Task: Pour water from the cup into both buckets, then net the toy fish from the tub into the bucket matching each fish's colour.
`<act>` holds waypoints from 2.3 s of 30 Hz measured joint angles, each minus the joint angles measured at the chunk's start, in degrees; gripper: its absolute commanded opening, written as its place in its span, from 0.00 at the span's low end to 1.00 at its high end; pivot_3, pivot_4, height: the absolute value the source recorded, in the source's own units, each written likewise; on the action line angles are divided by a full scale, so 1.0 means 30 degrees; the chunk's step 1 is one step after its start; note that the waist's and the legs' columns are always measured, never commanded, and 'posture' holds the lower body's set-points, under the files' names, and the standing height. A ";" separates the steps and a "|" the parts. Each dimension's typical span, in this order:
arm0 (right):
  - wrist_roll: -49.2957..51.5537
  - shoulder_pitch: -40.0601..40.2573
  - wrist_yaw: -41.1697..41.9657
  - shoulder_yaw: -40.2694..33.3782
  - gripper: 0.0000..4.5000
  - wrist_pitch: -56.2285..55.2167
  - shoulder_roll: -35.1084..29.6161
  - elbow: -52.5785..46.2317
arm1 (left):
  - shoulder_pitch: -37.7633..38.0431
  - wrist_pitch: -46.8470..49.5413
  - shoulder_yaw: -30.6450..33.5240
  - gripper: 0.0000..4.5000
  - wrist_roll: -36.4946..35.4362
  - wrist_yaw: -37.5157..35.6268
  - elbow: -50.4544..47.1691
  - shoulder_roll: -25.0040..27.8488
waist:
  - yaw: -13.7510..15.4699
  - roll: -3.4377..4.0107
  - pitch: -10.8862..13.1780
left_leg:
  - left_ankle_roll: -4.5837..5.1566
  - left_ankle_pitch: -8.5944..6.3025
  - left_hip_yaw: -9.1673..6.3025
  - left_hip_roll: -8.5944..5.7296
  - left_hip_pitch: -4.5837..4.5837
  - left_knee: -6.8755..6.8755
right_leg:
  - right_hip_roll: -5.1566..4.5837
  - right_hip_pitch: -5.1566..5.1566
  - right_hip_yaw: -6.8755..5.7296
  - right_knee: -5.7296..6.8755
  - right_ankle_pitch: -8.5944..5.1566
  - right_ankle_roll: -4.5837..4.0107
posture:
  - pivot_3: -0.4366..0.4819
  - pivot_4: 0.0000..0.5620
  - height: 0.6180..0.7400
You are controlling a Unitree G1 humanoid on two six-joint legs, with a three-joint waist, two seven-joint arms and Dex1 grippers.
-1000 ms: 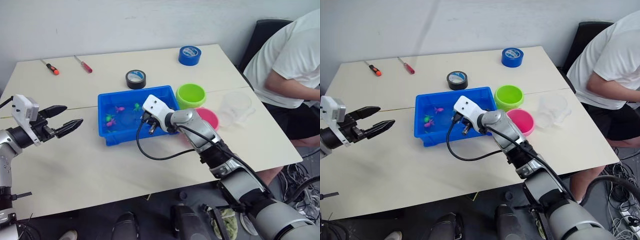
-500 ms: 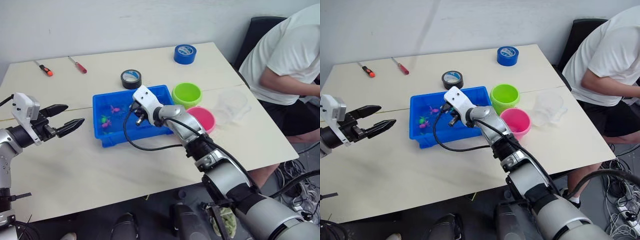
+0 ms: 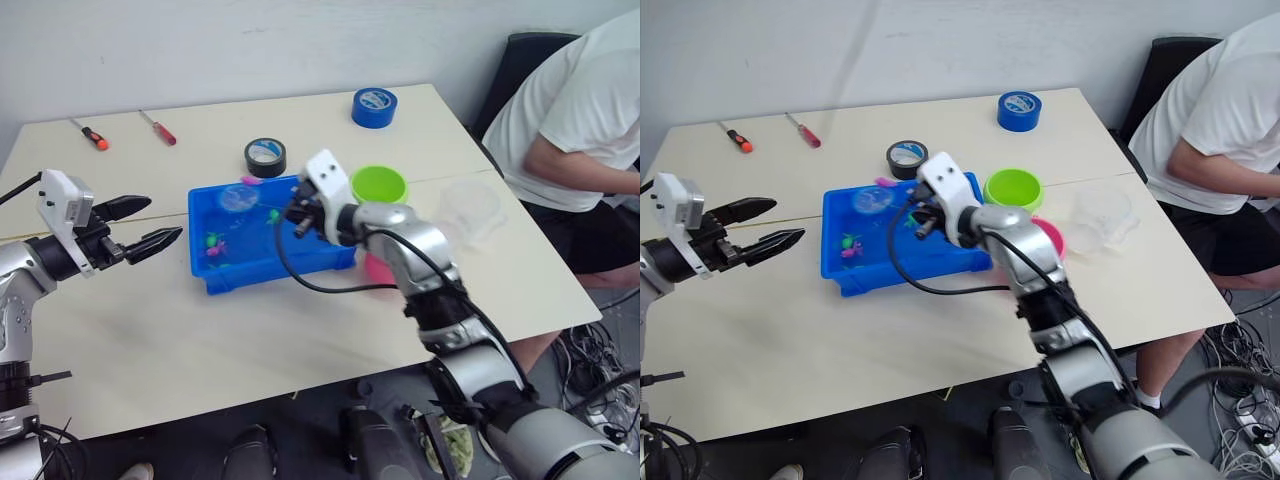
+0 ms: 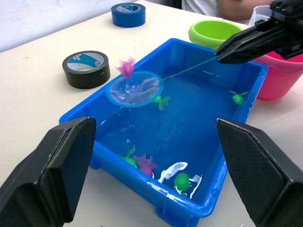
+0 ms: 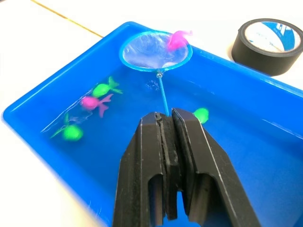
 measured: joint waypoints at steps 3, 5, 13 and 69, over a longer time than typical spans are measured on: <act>0.0587 0.0775 0.0379 -0.0045 0.00 0.0436 -0.0958 -0.1923 | -0.0785 0.0069 -0.0770 0.98 -0.0168 -0.0660 0.0077 -0.0037 | 0.0034 0.0001 0.0001 | 0.0011 -0.0006 0.0012 0.0000 0.0008 -0.0003 | 0.0013 -0.0009 0.0010 0.0000 0.0000 0.0000 | 0.48 0.27 0.92; 0.0959 0.1322 0.0640 -0.0212 0.00 0.0481 -0.1737 -0.3219 | -0.1420 0.0050 -0.1247 0.98 -0.0184 -0.1092 0.0330 -0.0072 | 0.0099 0.0003 0.0001 | 0.0012 -0.0006 0.0003 0.0002 0.0018 -0.0012 | 0.0021 -0.0007 0.0005 -0.0017 -0.0001 -0.0001 | 0.48 0.27 0.92; 0.1603 0.3924 0.1245 -0.0678 0.00 0.1953 -0.5282 -0.7096 | -0.2984 -0.0636 -0.2524 0.98 0.0101 -0.1846 0.2234 -0.0516 | 0.0315 0.0001 0.0001 | 0.0032 -0.0010 0.0023 -0.0001 0.0028 0.0019 | 0.0026 -0.0005 0.0030 -0.0045 -0.0001 -0.0001 | 0.48 0.27 0.92; 0.0339 0.0235 -0.2018 -0.0162 0.00 0.3058 -0.2879 -0.1929 | -0.1101 -0.0311 -0.1211 0.98 0.0193 -0.1164 0.0714 -0.0397 | 0.0332 0.0006 0.0003 | 0.0024 0.0003 0.0041 0.0003 0.0000 0.0018 | 0.0018 -0.0063 0.0045 -0.0017 -0.0001 -0.0001 | 0.48 0.27 0.92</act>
